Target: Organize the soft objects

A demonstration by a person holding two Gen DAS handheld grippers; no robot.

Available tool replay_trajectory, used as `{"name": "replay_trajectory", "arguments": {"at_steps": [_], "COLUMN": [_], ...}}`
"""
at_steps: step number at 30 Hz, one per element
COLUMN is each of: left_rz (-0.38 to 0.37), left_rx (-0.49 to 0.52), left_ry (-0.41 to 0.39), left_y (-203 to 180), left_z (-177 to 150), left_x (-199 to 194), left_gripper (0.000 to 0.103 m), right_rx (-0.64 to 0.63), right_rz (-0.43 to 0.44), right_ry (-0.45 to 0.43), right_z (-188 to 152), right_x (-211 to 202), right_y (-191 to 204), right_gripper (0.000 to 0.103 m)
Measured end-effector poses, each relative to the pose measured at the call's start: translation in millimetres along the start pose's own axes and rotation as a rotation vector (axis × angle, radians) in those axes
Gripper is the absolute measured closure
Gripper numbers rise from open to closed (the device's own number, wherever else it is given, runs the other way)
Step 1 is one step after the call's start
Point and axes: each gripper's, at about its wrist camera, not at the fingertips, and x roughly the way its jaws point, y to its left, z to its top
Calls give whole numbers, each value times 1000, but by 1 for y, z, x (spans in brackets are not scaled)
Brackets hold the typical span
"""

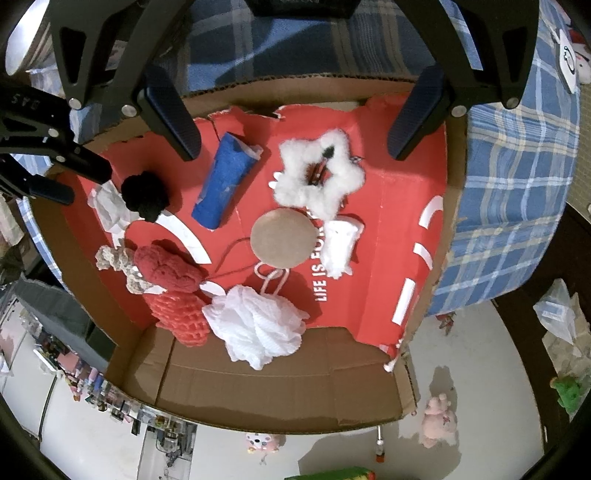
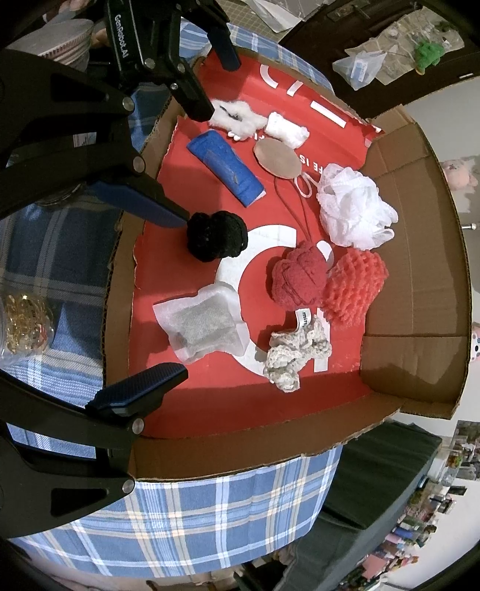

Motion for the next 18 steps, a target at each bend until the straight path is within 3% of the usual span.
{"name": "replay_trajectory", "arguments": {"at_steps": [4, 12, 15, 18], "left_rz": [-34, -5, -33, -61], "left_rx": [-42, -45, -41, -17], "left_ry": [-5, -255, -343, -407], "left_y": [9, 20, 20, 13], "left_z": [-2, -18, -40, -69], "left_x": [-13, -115, -151, -176], "left_gripper": [0, 0, 0, 0], "right_rx": [-3, 29, 12, -8], "right_rz": [7, 10, -2, 8], "right_ry": [-5, -142, -239, -335], "right_z": [0, -9, -23, -46], "right_x": [-3, -65, -105, -137], "right_y": [0, -9, -7, -2], "right_gripper": [28, 28, 11, 7]}}
